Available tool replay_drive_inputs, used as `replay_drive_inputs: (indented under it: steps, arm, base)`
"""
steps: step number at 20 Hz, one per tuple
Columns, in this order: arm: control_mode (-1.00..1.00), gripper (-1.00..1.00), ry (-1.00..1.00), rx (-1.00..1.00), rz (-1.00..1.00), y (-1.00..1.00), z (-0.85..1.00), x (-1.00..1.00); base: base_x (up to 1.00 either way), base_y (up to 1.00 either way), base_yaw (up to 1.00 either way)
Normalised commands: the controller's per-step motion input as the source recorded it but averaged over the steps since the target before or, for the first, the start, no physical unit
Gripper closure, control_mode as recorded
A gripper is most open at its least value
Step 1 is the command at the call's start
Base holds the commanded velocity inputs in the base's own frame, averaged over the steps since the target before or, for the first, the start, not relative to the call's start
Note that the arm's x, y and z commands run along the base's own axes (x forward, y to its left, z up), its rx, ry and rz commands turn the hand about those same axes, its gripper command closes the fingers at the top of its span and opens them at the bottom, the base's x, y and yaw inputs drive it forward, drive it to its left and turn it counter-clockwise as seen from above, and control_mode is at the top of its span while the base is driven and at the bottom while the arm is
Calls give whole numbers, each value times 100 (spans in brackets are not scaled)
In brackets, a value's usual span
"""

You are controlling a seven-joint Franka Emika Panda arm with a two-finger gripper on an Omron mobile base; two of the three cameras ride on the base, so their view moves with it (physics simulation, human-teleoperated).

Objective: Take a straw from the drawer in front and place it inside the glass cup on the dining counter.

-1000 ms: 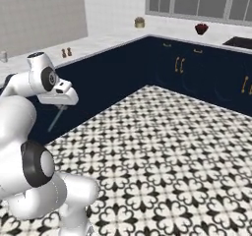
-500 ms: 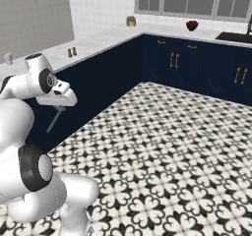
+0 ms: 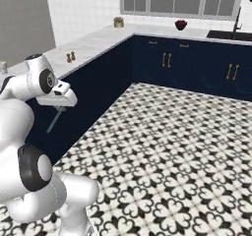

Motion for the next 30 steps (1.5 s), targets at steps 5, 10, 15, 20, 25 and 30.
replay_drive_inputs:
  steps: [5,10,15,20,25,30]
  arm:
    - [100,100,0,0,0,0,0,0]
    - [100,100,0,0,0,0,0,0]
    - [100,100,0,0,0,0,0,0]
    - [100,100,0,0,0,0,0,0]
    - [100,100,0,0,0,0,0,0]
    - [100,100,0,0,0,0,0,0]
  base:
    - [-30,100,-29]
    - [-40,100,-25]
    - [-43,100,-23]
    - [-18,100,-27]
    - [0,100,-33]
    - [0,100,-37]
